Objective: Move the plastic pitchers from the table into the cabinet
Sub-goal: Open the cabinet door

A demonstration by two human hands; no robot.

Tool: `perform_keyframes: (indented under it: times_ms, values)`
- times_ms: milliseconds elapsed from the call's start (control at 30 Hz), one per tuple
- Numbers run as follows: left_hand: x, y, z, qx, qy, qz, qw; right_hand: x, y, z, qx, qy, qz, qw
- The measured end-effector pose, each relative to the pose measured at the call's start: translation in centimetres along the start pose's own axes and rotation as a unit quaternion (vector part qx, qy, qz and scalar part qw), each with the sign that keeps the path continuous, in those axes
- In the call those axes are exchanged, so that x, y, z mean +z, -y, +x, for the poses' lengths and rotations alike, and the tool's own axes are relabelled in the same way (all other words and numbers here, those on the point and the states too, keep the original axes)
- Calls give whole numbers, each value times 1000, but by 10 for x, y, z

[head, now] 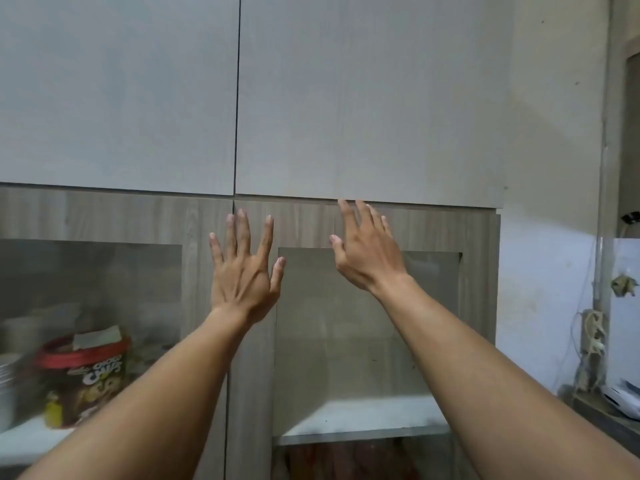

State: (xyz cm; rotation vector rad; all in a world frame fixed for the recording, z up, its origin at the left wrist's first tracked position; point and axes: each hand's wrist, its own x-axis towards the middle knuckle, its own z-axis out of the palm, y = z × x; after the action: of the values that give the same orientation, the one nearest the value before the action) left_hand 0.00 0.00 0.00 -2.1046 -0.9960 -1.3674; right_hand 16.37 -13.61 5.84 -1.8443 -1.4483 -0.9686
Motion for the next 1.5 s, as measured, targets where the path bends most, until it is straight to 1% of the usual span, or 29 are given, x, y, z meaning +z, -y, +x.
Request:
perform_keyframes:
  times_ms: [67,133,233,367,533,700,800,867,933,1033,1133,1200,1333,1500]
  values:
    - [0,4,-12,-29,26,4,999,4,5,10,-45,0,-3,999]
    - [6,12,-27,-42,46,5,998,10,18,22,-78,17,-1,997]
    - [14,19,-41,-58,63,-7,996,20,39,39,-111,45,7,993]
    - [31,22,-56,-81,92,-25,992,33,57,63,-128,82,-3,988]
    - [50,23,-77,-87,120,-29,988,51,66,81,-124,113,-29,985]
    - [61,29,-85,-111,104,-34,988,65,72,85,-106,142,-36,984]
    - [64,25,-82,-141,99,-42,984,67,76,85,-96,132,-54,985]
    - [65,19,-79,-172,84,-62,980,63,77,87,-89,115,-46,988]
    - [65,13,-78,-222,58,-113,967,58,77,87,-88,109,-34,990]
    - [63,11,-80,-306,44,-182,933,53,75,85,-93,105,-32,990]
    - [59,13,-87,-333,65,-210,917,49,74,79,-94,107,-20,990]
    - [55,17,-90,-349,94,-221,906,44,75,74,-93,107,-11,990]
    - [35,22,-100,-350,117,-238,899,30,76,65,-93,103,6,990]
    - [6,21,-120,-312,116,-240,912,4,78,44,-90,90,23,992]
